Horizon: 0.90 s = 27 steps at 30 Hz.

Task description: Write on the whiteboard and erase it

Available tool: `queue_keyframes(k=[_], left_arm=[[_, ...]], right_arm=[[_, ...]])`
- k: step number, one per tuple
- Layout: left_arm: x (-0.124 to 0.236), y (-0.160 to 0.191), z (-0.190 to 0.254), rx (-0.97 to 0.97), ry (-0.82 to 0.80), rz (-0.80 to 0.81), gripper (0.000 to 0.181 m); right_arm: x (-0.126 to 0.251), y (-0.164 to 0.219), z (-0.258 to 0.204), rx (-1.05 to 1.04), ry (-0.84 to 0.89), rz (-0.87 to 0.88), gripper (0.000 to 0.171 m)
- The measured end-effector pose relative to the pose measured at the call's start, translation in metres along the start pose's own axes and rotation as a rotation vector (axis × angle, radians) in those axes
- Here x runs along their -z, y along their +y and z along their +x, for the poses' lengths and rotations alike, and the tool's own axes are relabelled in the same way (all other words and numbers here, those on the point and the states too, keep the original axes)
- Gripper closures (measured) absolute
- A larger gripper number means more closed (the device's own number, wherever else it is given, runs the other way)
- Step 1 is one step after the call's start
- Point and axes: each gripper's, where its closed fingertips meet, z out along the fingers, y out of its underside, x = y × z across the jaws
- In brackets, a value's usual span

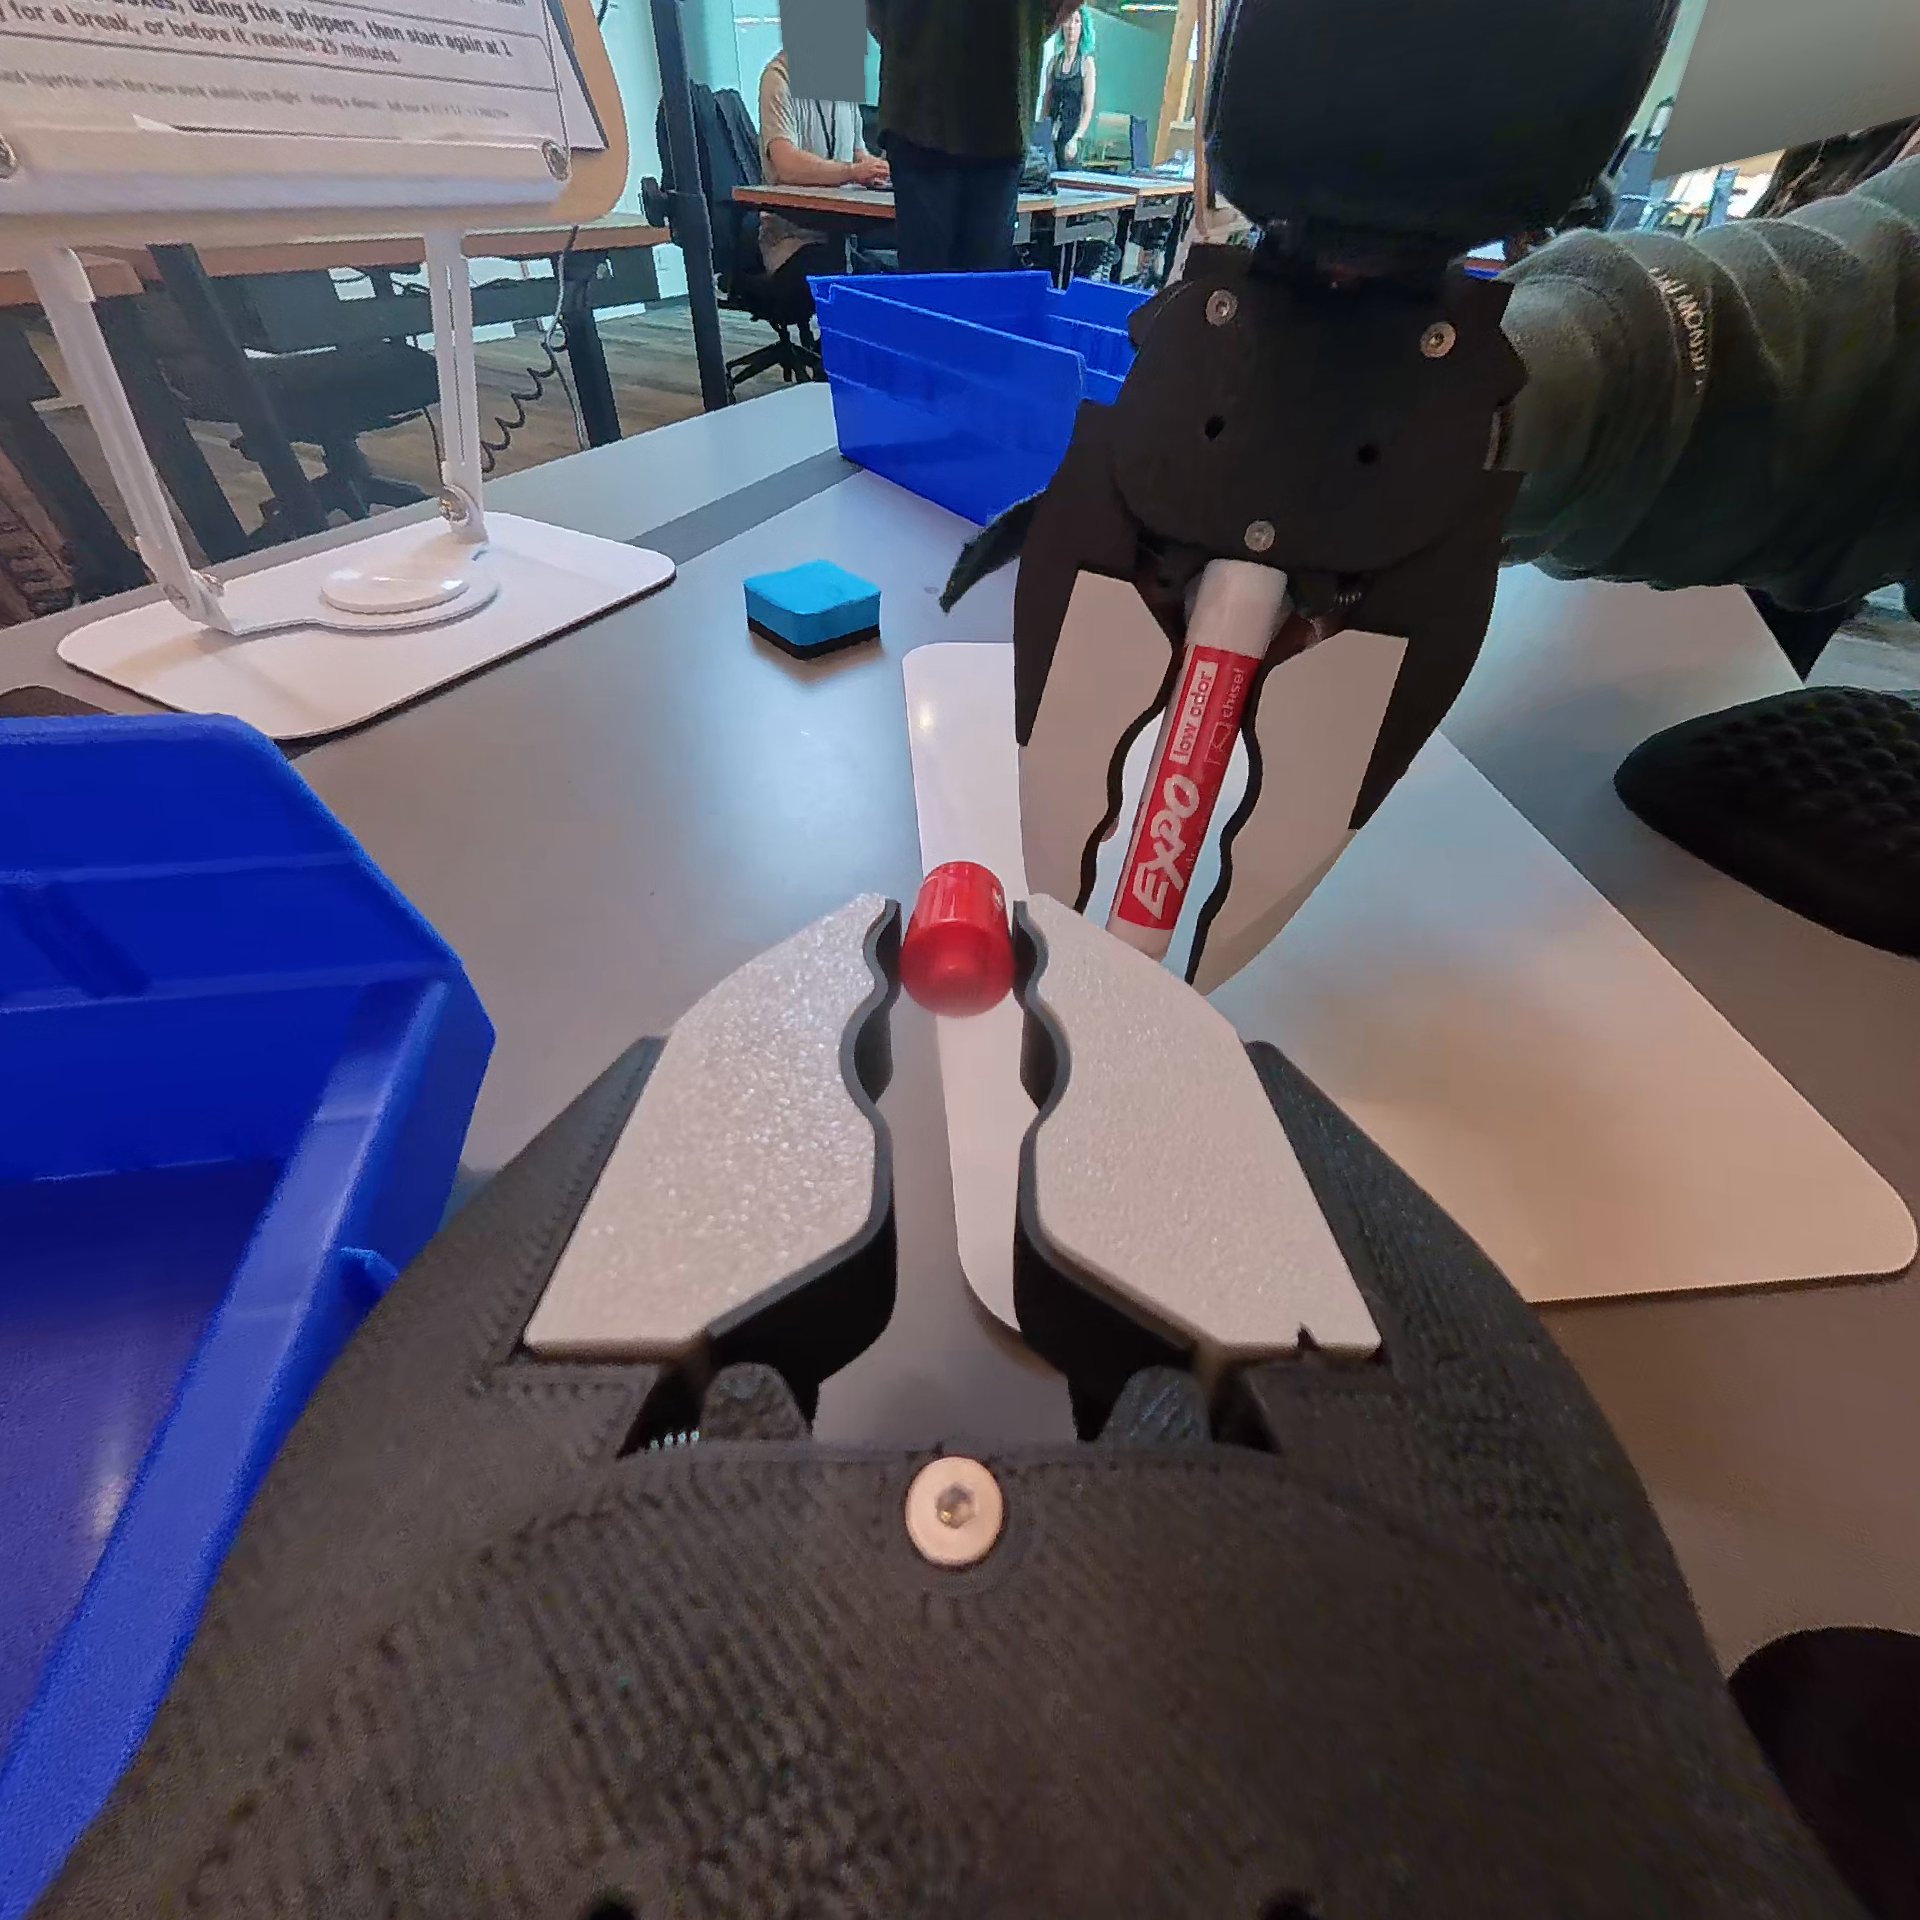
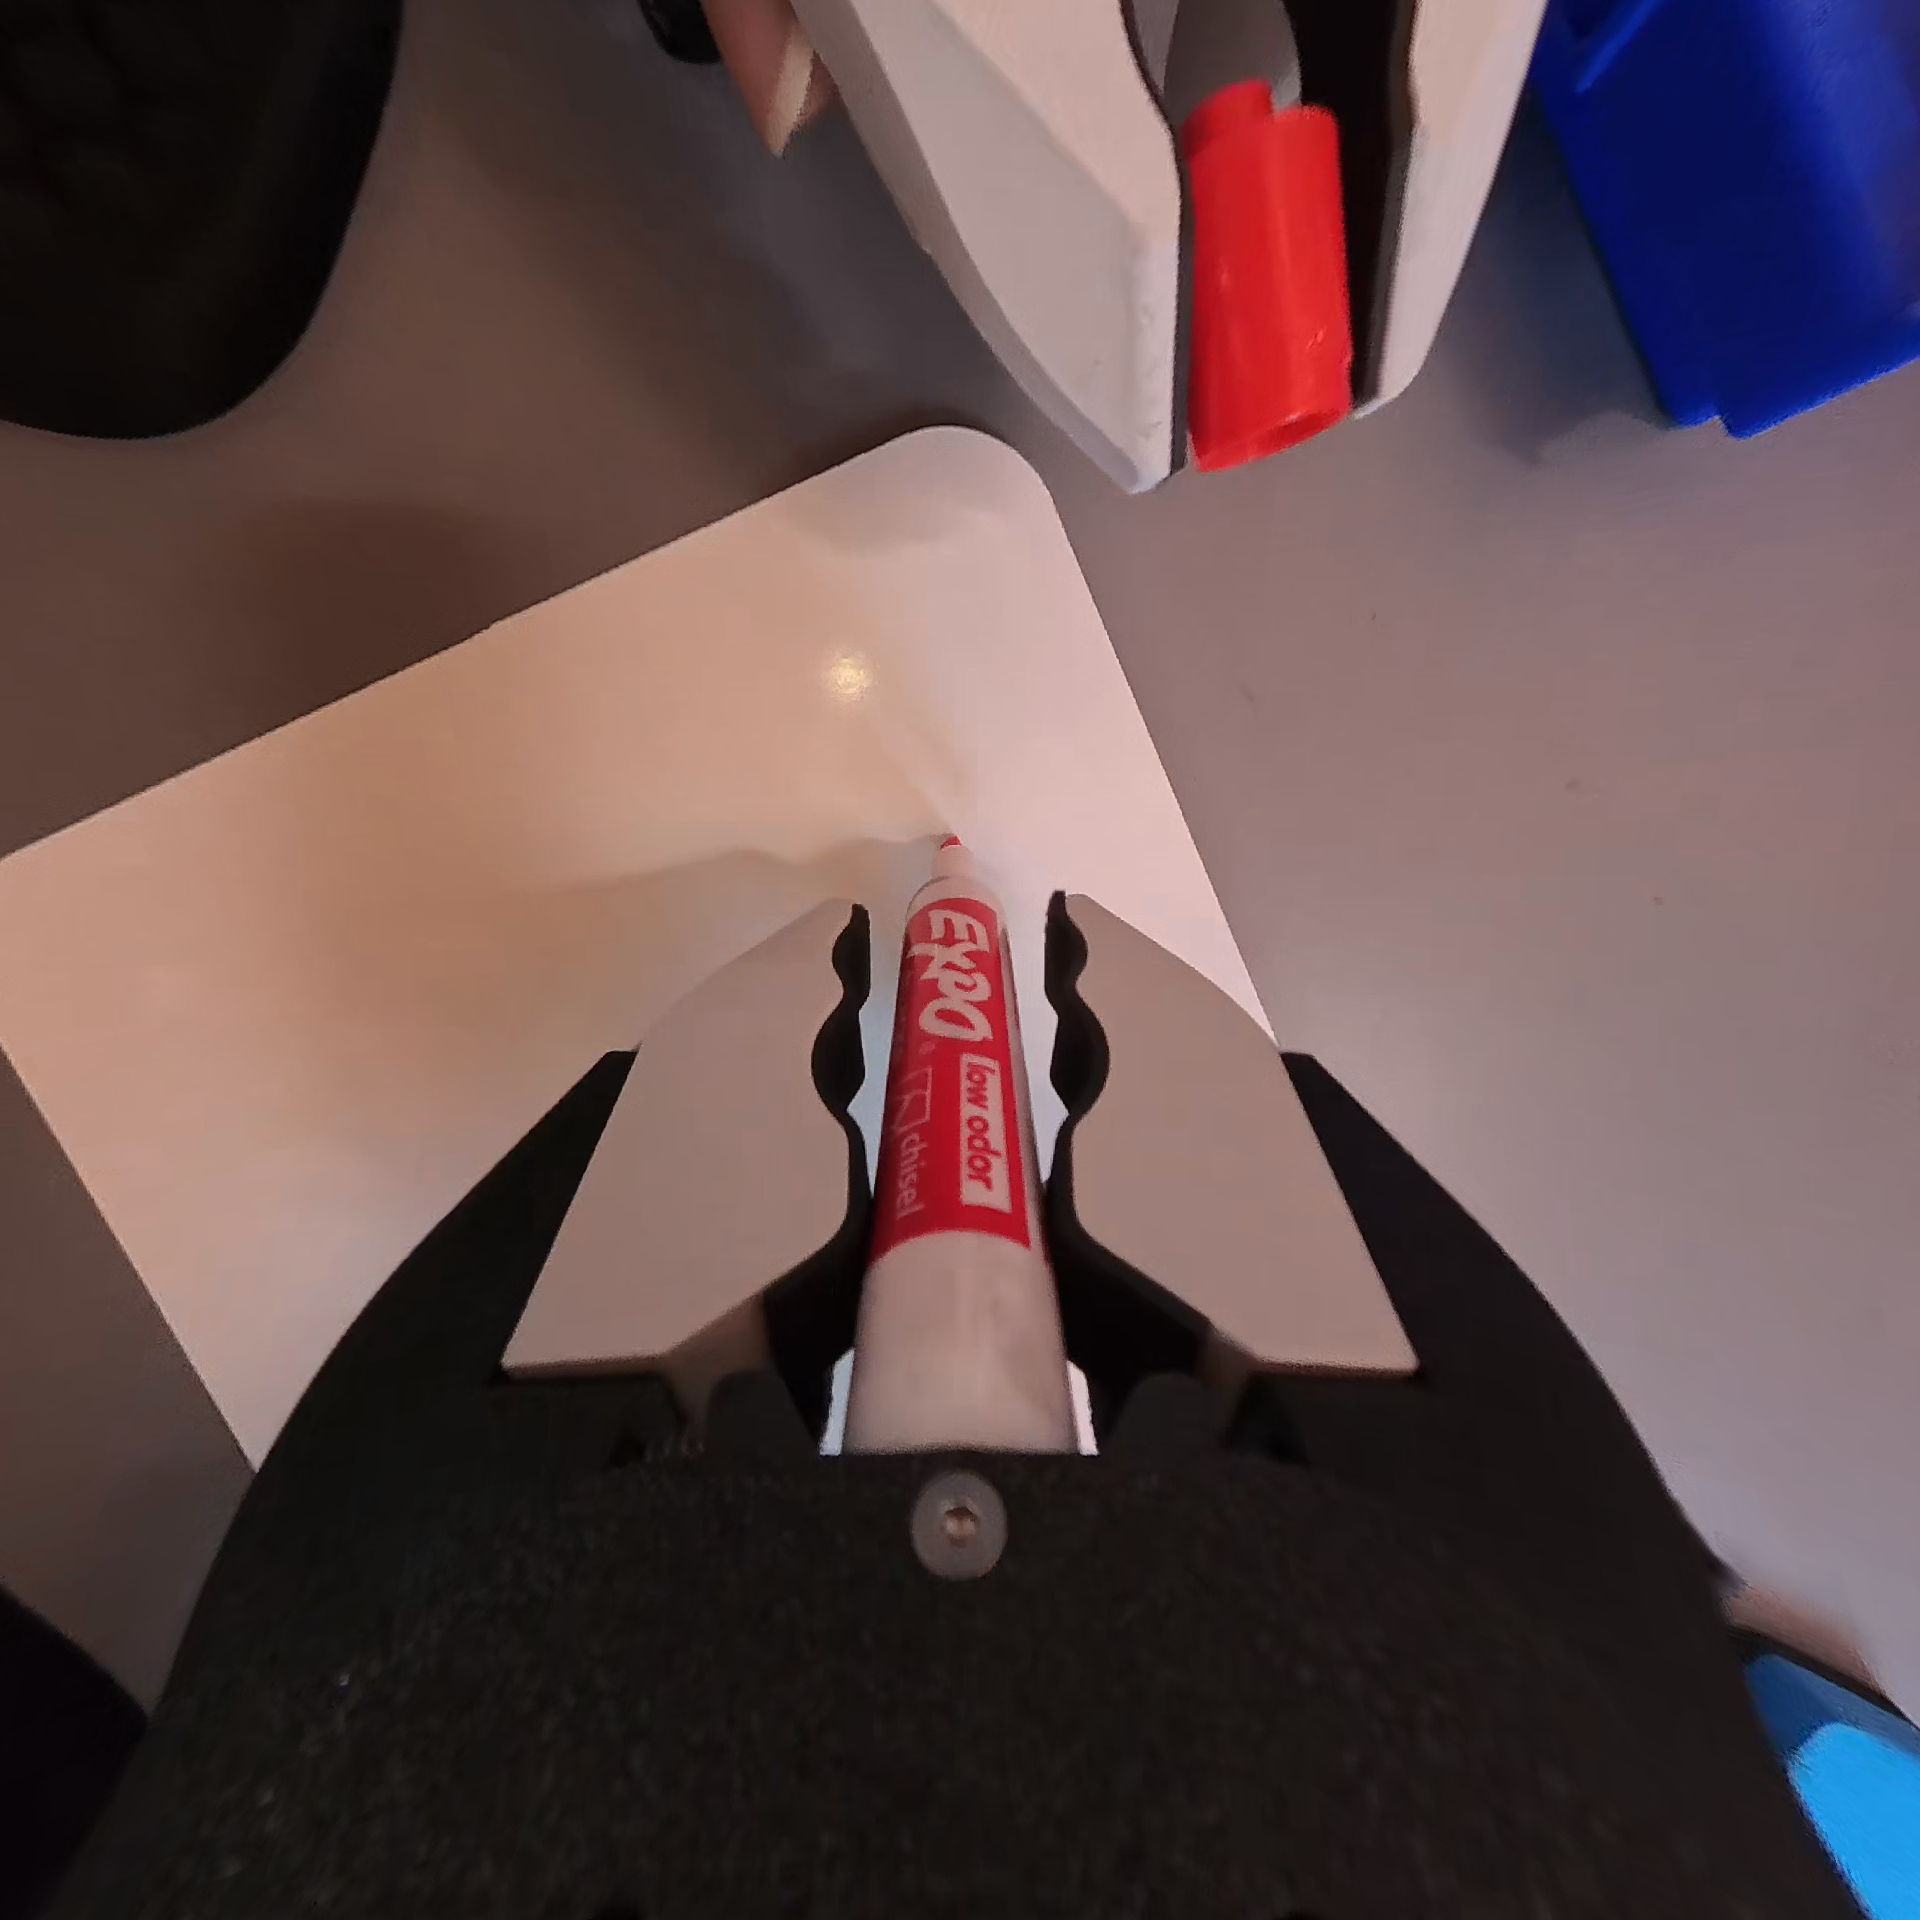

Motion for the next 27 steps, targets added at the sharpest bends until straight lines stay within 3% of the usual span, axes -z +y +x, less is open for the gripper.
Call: queue_keyframes(k=[15,27], left_arm=[[0.006,-0.001,-0.015,0.030,-0.068,-0.009,0.161],[0.005,0.001,-0.014,0.028,-0.065,-0.015,0.161]], right_arm=[[-0.011,-0.018,-0.015,0.083,-0.045,-0.045,0.138],[-0.007,-0.013,-0.068,0.149,-0.122,-0.063,0.138]])
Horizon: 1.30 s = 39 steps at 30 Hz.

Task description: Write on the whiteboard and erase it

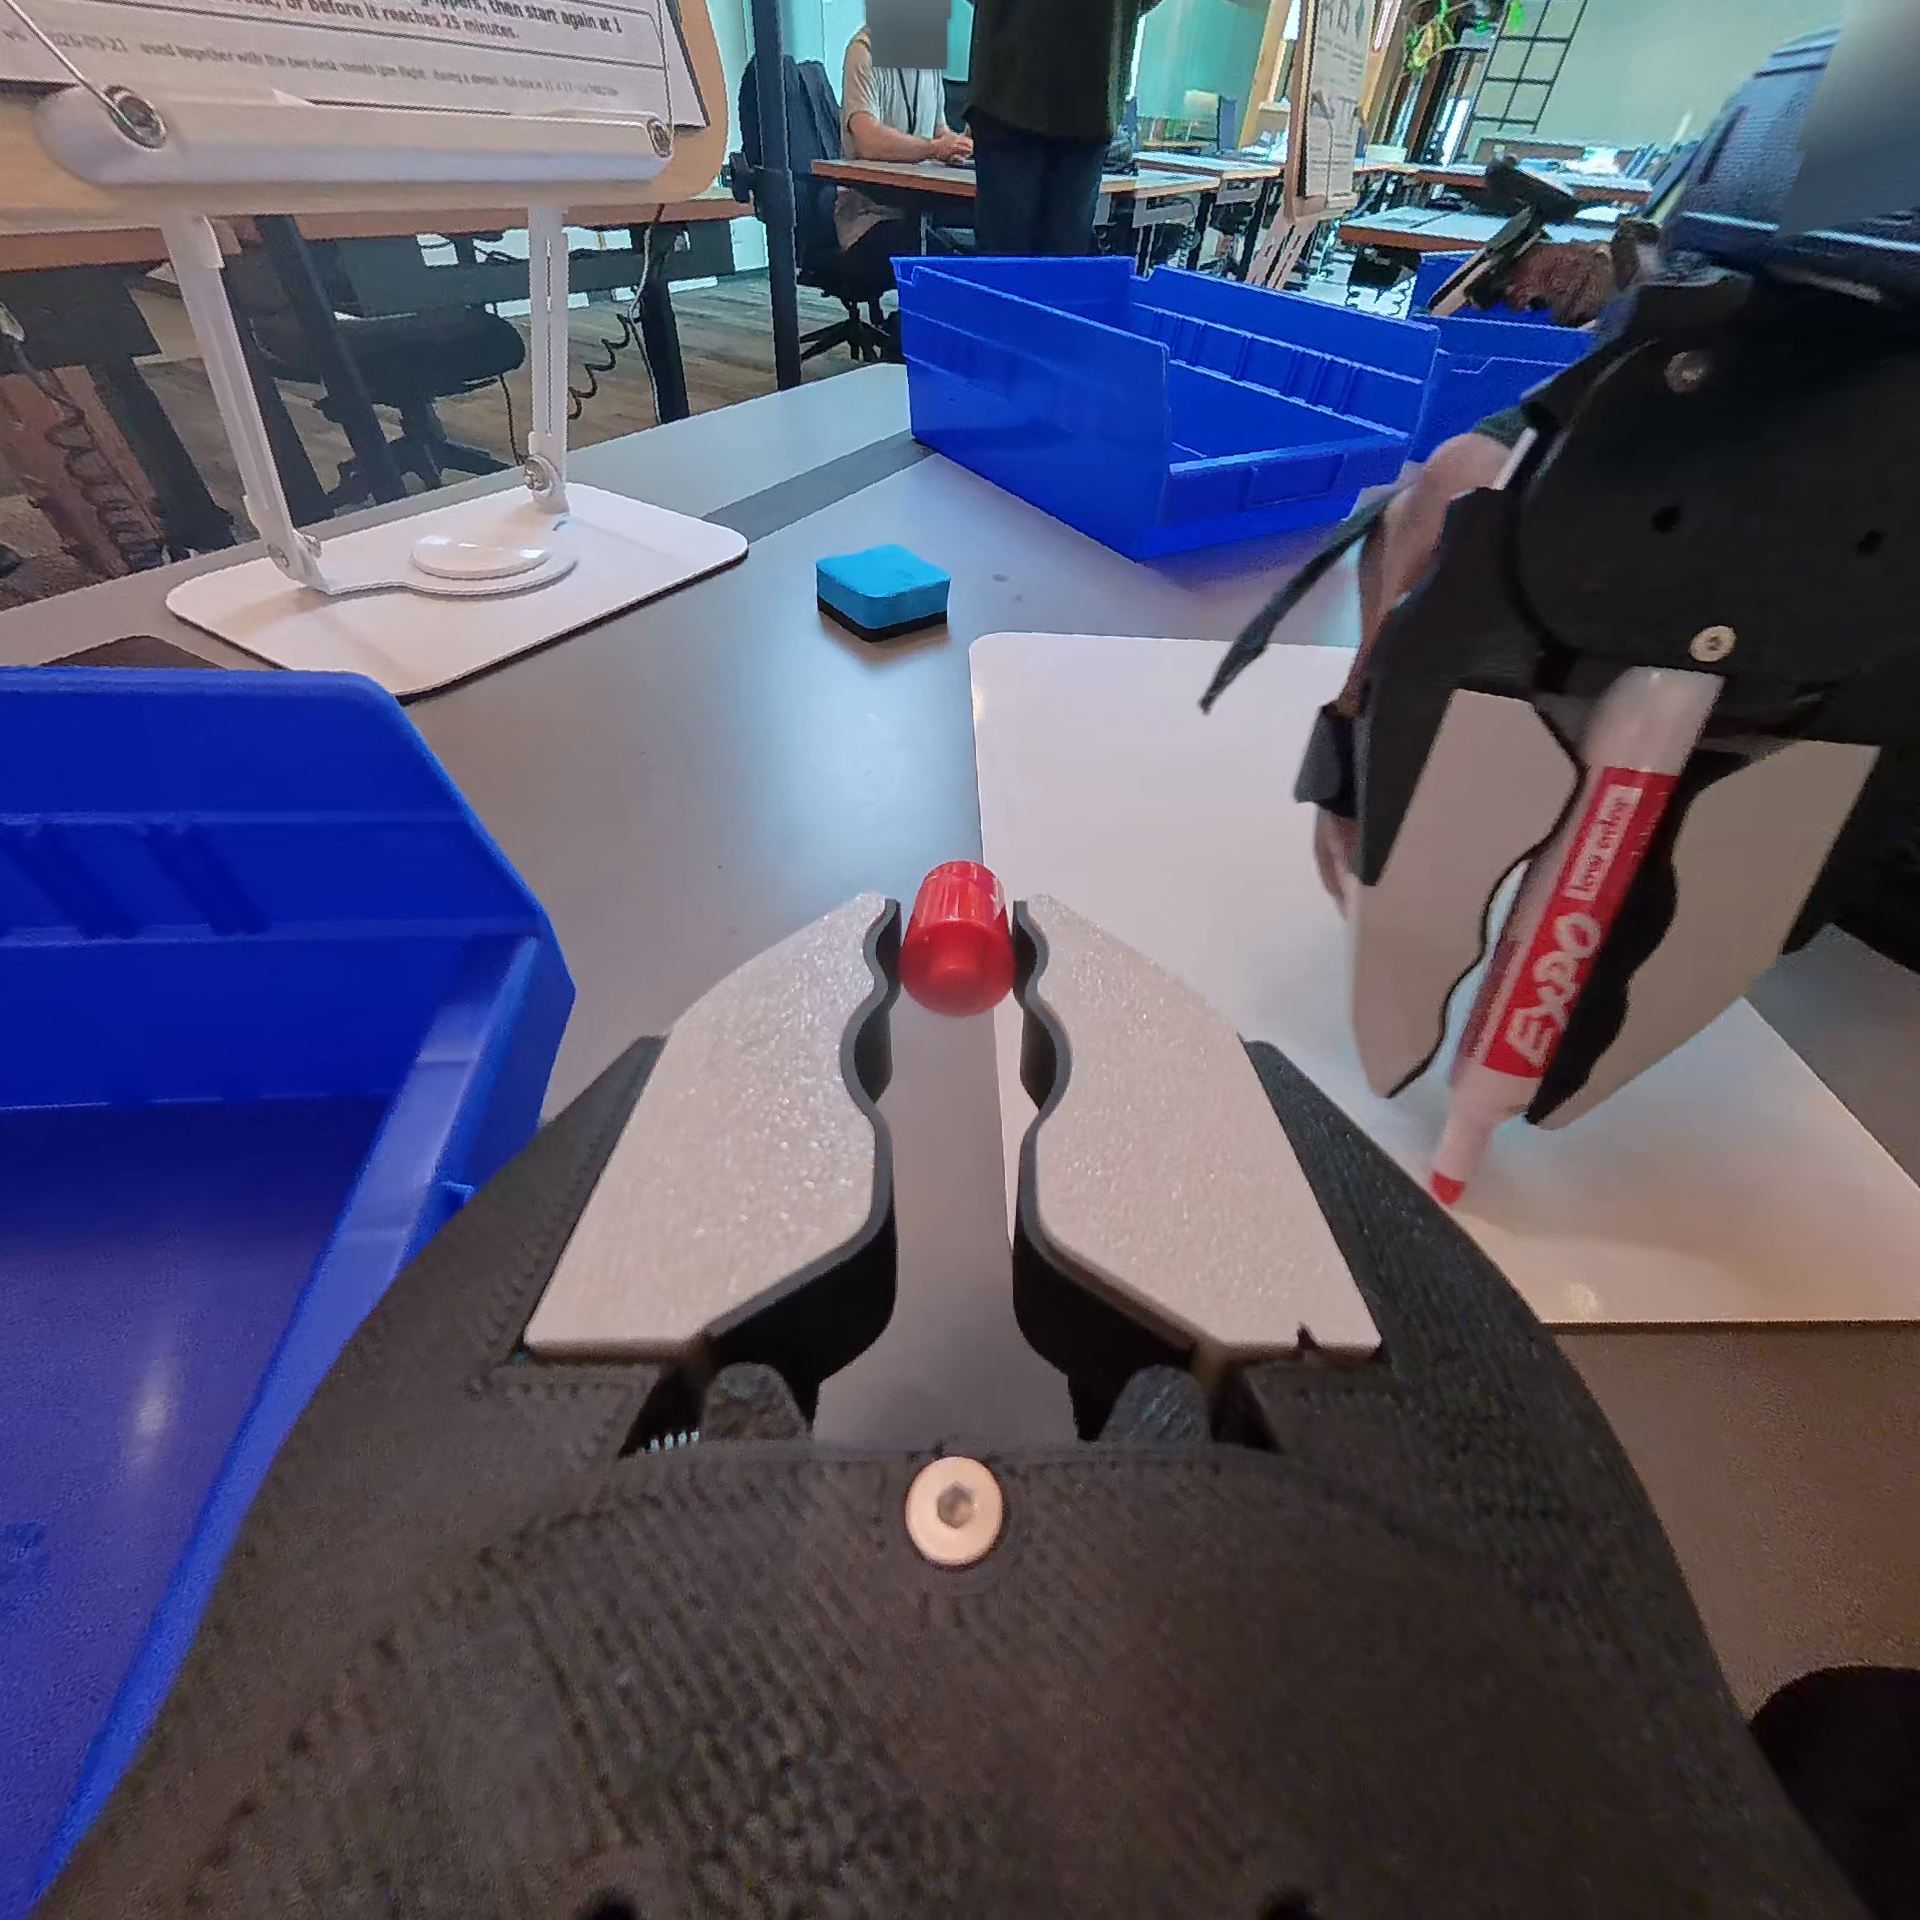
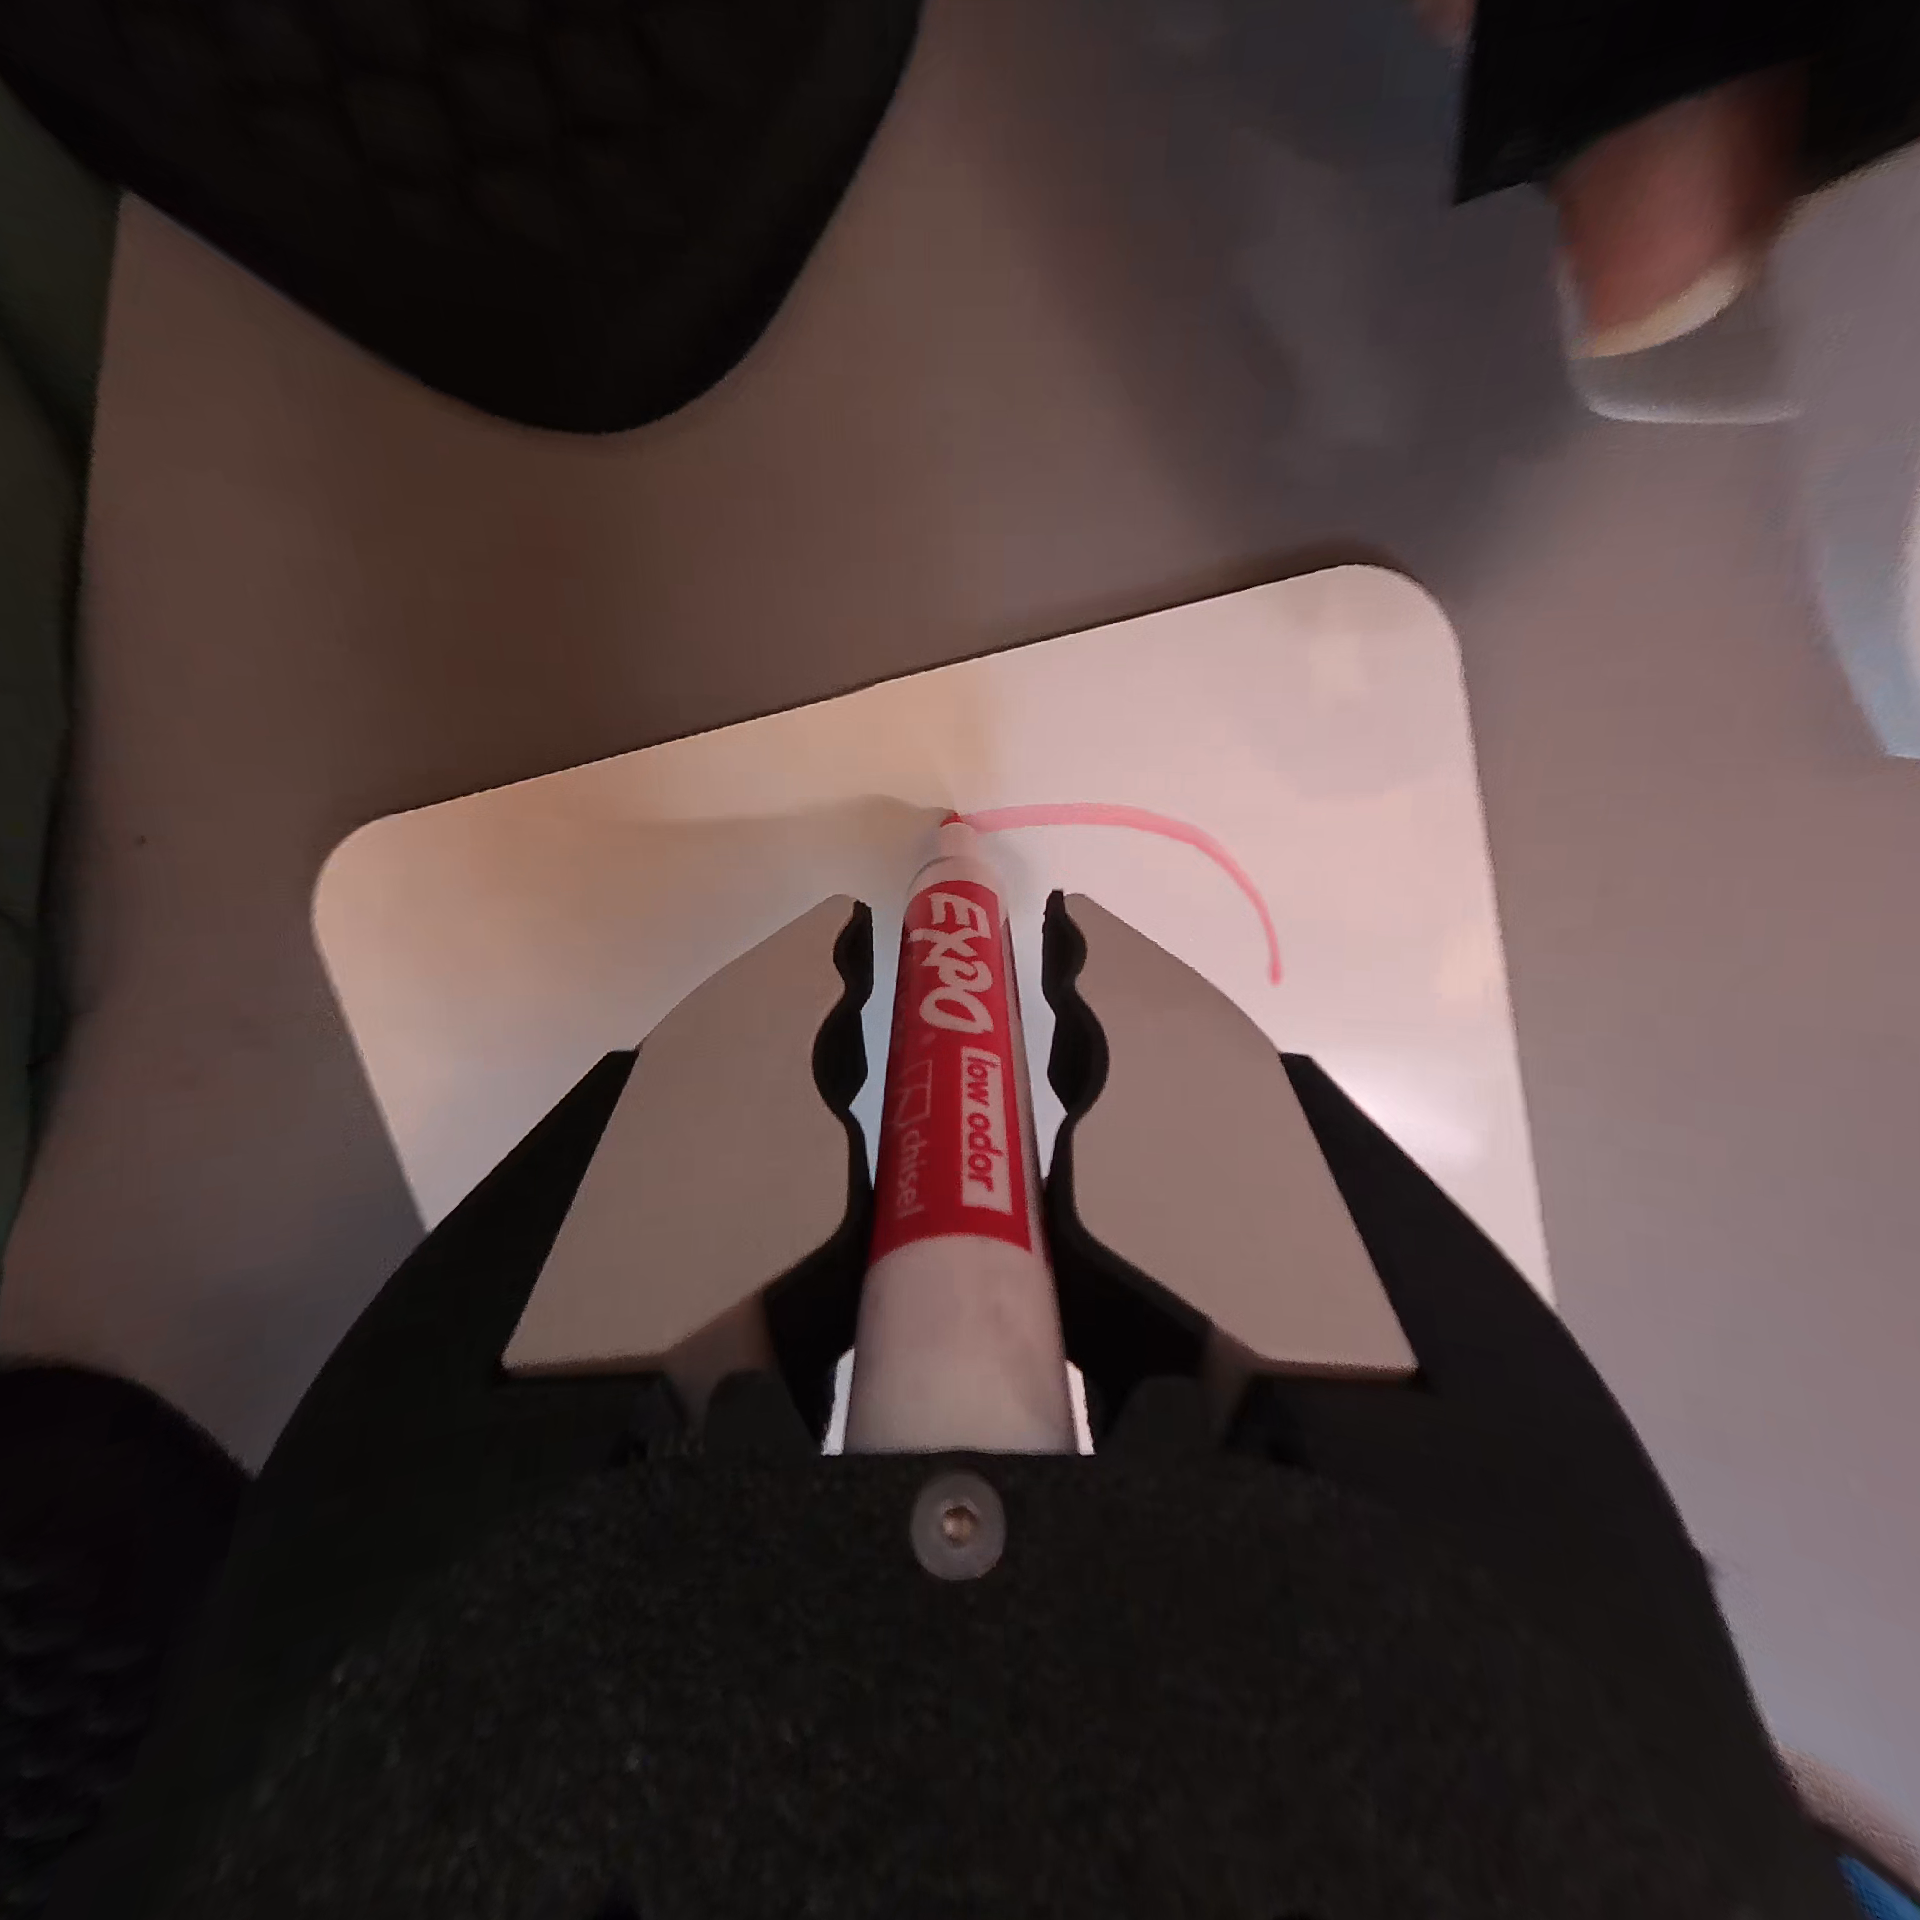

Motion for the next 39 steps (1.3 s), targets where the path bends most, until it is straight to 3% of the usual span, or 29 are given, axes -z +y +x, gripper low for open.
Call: queue_keyframes(k=[9,18,27,34,39], left_arm=[[-0.002,0.003,0.001,0.002,0.003,-0.012,0.161],[-0.002,0.004,0.000,0.003,0.001,-0.013,0.161],[-0.001,0.003,-0.001,0.005,-0.001,-0.009,0.161],[0.000,0.003,-0.001,0.009,0.001,-0.008,0.161],[-0.001,0.003,-0.001,0.009,0.002,-0.009,0.161]], right_arm=[[0.015,0.034,-0.036,-0.042,-0.008,-0.066,0.139],[0.033,0.070,0.002,-0.113,0.092,-0.145,0.138],[0.026,0.052,0.056,-0.087,0.131,-0.130,0.138],[0.010,0.019,0.066,-0.027,0.102,-0.078,0.138],[0.035,0.029,0.076,-0.082,0.146,-0.032,0.138]])
